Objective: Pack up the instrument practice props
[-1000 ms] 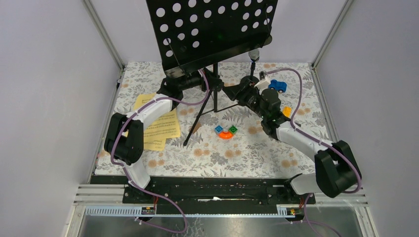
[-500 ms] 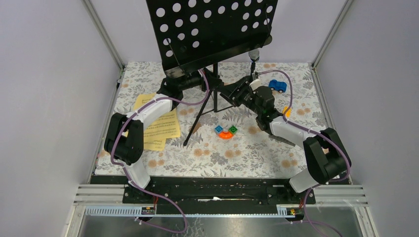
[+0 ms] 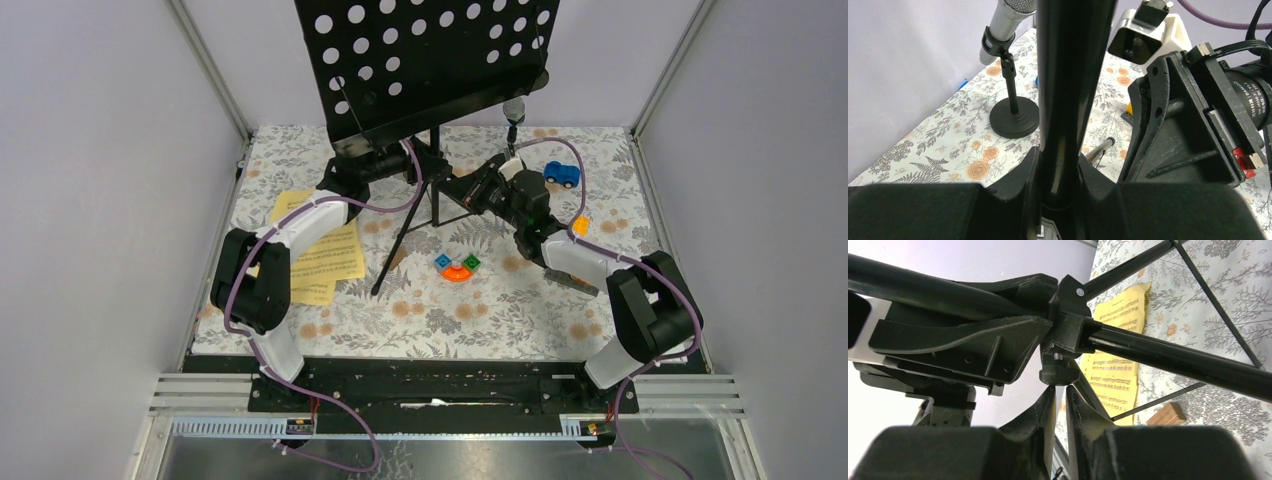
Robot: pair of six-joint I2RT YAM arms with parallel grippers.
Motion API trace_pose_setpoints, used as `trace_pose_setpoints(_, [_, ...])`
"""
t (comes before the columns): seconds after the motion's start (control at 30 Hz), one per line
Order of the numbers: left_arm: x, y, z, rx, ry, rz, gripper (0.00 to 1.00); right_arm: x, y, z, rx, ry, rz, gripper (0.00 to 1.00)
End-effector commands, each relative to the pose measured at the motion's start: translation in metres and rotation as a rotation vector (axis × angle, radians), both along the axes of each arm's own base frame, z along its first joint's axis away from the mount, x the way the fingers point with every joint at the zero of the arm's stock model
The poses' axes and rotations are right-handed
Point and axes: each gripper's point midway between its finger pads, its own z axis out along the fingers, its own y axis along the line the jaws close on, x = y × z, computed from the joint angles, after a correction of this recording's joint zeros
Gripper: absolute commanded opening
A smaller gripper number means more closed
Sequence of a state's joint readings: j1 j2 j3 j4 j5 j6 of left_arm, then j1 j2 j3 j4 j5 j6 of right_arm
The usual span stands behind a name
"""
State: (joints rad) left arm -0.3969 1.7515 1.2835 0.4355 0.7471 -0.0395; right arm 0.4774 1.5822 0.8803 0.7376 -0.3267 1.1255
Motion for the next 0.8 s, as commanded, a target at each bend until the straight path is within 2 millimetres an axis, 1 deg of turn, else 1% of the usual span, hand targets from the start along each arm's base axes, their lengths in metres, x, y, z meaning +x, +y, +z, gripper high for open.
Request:
trace_pose_setpoints(0.0, [0.005, 0.011, -0.046, 0.022, 0.265, 0.070, 0.00, 0.010, -0.002, 0.022, -0.124, -0.171, -0.003, 0.19])
trace_pose_setpoints(0.13, [0.004, 0.010, -0.046, 0.020, 0.268, 0.066, 0.00, 0.018, -0.012, 0.011, -0.315, -0.284, -0.019, 0.17])
trace_pose_setpoints(0.2, [0.004, 0.010, -0.045, 0.019, 0.265, 0.066, 0.00, 0.021, -0.017, 0.005, -0.392, -0.318, -0.024, 0.19])
trace_pose_setpoints(0.23, [0.005, 0.011, -0.045, 0.019, 0.265, 0.068, 0.00, 0.021, -0.019, 0.004, -0.416, -0.323, -0.027, 0.22])
trace_pose_setpoints(0.27, [0.004, 0.010, -0.046, 0.019, 0.266, 0.067, 0.00, 0.021, -0.020, 0.004, -0.424, -0.328, -0.031, 0.29])
trace_pose_setpoints(0.3, [0.004, 0.010, -0.046, 0.019, 0.266, 0.066, 0.00, 0.020, -0.021, 0.006, -0.422, -0.330, -0.034, 0.35])
trace_pose_setpoints(0.4, [0.004, 0.010, -0.046, 0.021, 0.267, 0.067, 0.00, 0.014, -0.019, 0.016, -0.375, -0.340, -0.030, 0.50])
trace_pose_setpoints(0.47, [0.004, 0.011, -0.046, 0.021, 0.265, 0.068, 0.00, 0.012, -0.018, 0.022, -0.339, -0.341, -0.031, 0.53])
trace_pose_setpoints(0.63, [0.004, 0.011, -0.045, 0.021, 0.263, 0.066, 0.00, 0.006, -0.016, 0.039, -0.247, -0.349, -0.033, 0.58])
trace_pose_setpoints(0.7, [0.004, 0.011, -0.046, 0.022, 0.266, 0.066, 0.00, 0.008, -0.017, 0.044, -0.206, -0.318, -0.056, 0.60])
trace_pose_setpoints(0.77, [0.004, 0.010, -0.046, 0.022, 0.265, 0.065, 0.00, 0.013, -0.020, 0.044, -0.167, -0.255, -0.101, 0.61])
